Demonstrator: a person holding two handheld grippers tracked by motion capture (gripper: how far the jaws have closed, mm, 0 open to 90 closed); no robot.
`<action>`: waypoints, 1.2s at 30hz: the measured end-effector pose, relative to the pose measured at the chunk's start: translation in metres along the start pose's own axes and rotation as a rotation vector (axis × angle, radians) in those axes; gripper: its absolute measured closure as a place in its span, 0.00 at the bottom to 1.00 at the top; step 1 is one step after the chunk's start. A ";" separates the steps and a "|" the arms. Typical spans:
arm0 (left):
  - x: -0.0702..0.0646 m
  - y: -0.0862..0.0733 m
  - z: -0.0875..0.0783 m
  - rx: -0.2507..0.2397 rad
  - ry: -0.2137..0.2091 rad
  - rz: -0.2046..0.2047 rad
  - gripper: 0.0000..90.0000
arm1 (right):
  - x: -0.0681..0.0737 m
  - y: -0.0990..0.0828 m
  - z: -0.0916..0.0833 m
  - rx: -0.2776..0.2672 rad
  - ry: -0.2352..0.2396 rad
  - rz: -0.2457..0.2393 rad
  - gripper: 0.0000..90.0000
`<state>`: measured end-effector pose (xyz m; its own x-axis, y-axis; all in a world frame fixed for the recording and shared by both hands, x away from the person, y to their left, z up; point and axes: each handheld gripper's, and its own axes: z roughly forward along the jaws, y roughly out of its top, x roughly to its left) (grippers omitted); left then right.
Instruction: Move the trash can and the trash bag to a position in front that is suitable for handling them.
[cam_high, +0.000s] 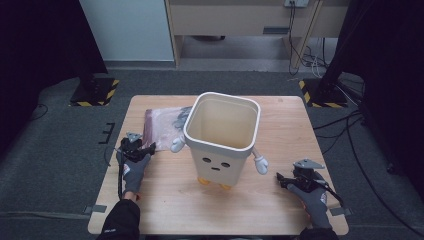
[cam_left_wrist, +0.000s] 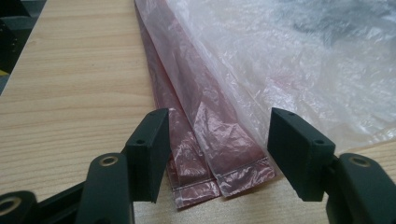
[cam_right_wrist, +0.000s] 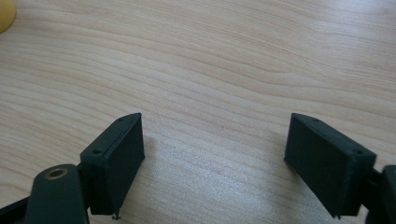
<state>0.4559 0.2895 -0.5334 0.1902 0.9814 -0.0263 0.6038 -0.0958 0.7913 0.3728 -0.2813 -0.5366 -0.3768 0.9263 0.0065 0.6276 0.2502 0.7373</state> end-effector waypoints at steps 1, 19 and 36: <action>0.000 0.000 0.000 0.000 0.000 0.000 0.44 | 0.000 0.000 0.000 0.000 0.000 0.000 0.21; 0.008 -0.007 -0.009 0.051 0.016 0.017 0.79 | -0.002 0.001 0.002 0.015 0.002 -0.009 0.12; 0.027 -0.033 -0.065 0.079 0.040 0.027 0.94 | 0.000 0.000 0.002 0.039 -0.031 0.023 0.03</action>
<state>0.3904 0.3300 -0.5204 0.1766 0.9841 0.0200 0.6583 -0.1332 0.7409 0.3744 -0.2807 -0.5383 -0.3417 0.9398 0.0017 0.6618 0.2393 0.7105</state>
